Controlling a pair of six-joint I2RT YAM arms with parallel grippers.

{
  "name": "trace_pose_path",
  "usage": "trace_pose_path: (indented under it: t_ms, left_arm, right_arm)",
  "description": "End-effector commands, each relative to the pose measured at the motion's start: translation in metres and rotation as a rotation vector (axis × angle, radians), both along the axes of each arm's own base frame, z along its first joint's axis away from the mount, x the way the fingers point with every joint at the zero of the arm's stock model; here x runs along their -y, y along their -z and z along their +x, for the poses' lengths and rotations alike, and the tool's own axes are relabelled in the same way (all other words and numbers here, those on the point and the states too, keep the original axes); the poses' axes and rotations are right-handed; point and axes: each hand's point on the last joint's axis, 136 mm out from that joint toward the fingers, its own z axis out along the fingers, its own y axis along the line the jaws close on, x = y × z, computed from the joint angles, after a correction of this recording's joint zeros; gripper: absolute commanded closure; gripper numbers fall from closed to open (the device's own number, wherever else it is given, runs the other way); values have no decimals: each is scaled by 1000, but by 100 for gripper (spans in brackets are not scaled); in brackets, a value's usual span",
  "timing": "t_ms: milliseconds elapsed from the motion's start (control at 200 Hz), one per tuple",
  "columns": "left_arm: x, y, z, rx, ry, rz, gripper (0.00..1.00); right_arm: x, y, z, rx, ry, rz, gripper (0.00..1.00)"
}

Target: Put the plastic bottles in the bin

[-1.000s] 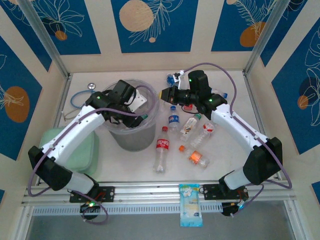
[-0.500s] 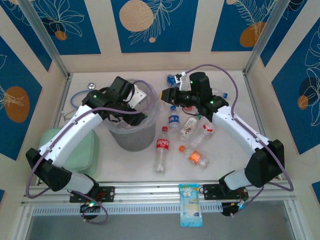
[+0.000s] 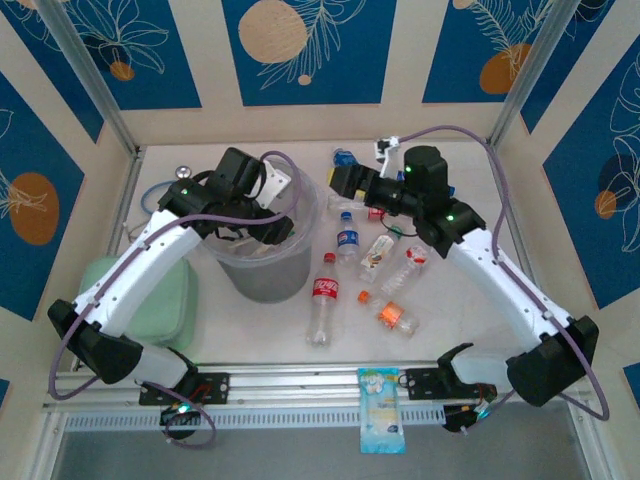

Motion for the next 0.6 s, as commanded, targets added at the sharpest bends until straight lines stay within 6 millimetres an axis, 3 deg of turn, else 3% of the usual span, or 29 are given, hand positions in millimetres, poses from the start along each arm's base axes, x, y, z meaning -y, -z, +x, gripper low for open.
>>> trace_pose_path:
  t_ms: [0, 80, 175, 385, 465, 595]
  left_arm:
    - [6, -14, 5, 23, -6, -45, 22]
    - [5, -17, 4, 31, -6, -54, 18]
    - [2, -22, 1, 53, -11, -67, 15]
    - [8, -36, -15, 59, 45, -143, 12]
    - [2, -38, -20, 70, 38, -138, 11]
    - [3, -44, -33, 79, 80, -187, 11]
  right_arm:
    - [49, 17, 16, -47, 216, -73, 13]
    - [77, 28, 26, -79, 314, -90, 12]
    - [121, 45, 43, -160, 515, -87, 0]
    - [214, 97, 77, -403, 1007, -4, 1]
    - [238, 129, 82, -537, 1156, 74, 0]
    - [258, 176, 100, -619, 1309, 234, 11]
